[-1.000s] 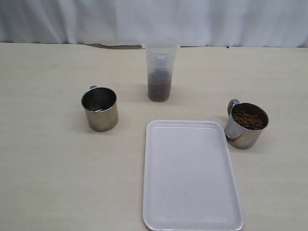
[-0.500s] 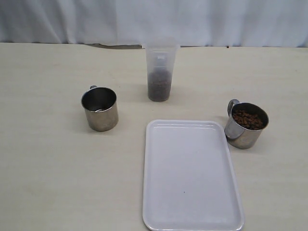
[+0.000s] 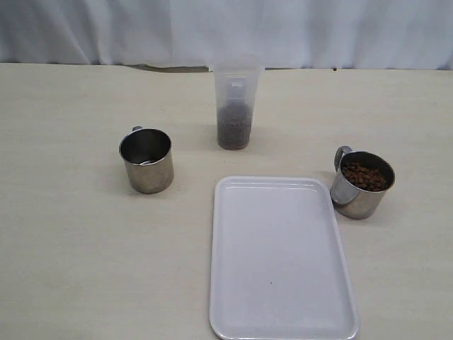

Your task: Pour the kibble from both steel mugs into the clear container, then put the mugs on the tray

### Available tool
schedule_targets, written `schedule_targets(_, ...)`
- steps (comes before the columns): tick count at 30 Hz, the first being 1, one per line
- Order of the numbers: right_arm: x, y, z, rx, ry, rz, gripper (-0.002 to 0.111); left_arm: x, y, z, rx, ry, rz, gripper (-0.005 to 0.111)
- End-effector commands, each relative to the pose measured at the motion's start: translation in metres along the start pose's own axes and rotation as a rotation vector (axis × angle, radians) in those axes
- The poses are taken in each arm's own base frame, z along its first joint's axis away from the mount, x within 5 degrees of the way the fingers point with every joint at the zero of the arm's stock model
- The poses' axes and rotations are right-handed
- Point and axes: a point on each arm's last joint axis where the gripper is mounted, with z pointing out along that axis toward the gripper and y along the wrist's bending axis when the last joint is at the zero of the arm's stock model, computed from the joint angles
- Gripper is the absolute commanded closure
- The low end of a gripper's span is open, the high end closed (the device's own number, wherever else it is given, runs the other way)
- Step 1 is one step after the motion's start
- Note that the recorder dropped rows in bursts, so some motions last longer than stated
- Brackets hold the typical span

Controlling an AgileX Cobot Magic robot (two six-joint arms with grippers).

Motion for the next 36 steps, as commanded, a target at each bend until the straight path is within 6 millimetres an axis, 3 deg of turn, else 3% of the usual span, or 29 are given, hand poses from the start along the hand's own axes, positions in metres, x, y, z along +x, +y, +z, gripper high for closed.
schedule_targets(1,0.002,0.0,0.0,-0.003,0.005,-0.003,0.103,0.0,0.002,0.0,-0.026,-0.01,0.084,0.107)
schedule_targets(14,0.002,0.0,0.0,-0.003,0.005,-0.003,0.103,-0.004,0.013,-0.002,-0.226,-0.054,0.079,0.107)
schedule_targets(36,0.002,0.0,0.0,-0.003,0.003,-0.003,0.103,-0.006,0.012,-0.002,-0.22,-0.085,0.087,0.107)
